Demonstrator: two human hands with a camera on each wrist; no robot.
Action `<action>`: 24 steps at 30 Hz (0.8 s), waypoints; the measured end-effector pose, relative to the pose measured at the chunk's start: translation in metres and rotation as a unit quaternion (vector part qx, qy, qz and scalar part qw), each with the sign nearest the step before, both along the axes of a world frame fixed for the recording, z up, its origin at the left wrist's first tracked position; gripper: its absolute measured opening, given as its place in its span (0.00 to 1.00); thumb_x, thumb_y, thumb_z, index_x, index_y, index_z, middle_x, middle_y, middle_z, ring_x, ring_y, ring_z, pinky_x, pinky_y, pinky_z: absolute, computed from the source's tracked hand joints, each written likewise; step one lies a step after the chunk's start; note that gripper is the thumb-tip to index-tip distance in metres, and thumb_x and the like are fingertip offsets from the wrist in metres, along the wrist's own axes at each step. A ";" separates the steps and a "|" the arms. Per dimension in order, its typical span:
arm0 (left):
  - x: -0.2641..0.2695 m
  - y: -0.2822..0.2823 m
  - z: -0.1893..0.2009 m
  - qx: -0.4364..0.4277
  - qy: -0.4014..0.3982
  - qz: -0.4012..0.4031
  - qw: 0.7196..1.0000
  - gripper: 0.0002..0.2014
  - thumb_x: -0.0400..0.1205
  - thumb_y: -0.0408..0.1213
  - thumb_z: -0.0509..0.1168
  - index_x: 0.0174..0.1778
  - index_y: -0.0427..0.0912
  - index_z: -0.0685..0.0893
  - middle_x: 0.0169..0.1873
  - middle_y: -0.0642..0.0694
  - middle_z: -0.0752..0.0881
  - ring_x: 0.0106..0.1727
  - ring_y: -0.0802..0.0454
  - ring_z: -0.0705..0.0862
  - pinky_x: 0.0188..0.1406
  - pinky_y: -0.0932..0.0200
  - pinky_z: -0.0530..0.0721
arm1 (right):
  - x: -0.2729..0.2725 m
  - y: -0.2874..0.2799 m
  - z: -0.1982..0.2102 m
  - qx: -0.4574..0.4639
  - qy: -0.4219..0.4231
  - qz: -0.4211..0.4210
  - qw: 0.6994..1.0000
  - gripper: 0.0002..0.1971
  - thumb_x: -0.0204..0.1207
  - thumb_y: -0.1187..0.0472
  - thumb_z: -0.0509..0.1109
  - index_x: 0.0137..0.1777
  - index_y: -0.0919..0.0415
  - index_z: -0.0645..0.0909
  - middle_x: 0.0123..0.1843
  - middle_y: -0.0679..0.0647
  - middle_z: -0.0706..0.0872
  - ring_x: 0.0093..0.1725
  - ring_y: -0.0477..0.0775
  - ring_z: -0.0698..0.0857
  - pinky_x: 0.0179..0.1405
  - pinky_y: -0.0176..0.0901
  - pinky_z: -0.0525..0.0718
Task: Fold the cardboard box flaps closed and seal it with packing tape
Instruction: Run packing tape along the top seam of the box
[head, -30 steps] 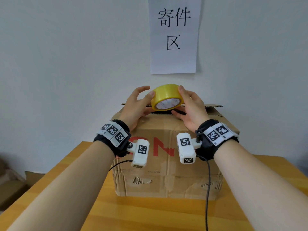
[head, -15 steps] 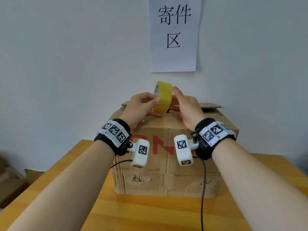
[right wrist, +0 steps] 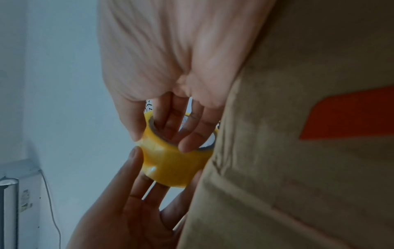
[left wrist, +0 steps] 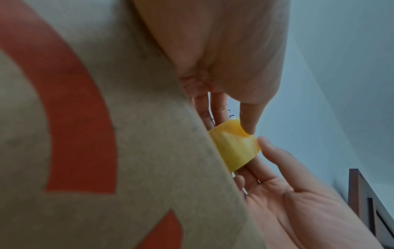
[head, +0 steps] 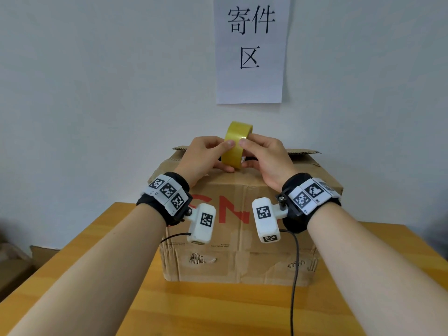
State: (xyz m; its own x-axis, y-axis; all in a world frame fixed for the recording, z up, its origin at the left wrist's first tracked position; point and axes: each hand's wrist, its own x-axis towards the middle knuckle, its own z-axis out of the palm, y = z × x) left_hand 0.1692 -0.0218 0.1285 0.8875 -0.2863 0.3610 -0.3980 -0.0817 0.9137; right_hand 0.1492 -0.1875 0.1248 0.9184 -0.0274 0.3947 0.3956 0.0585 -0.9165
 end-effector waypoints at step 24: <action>0.003 0.004 0.003 -0.058 0.022 -0.008 0.998 0.09 0.84 0.38 0.68 0.57 0.40 0.87 0.46 0.42 0.93 0.43 0.42 0.93 0.44 0.54 0.90 | 0.002 -0.001 -0.005 -0.077 -0.034 -0.031 0.996 0.16 0.75 0.68 0.77 0.63 0.58 0.89 0.54 0.51 0.93 0.51 0.44 0.91 0.48 0.34 0.84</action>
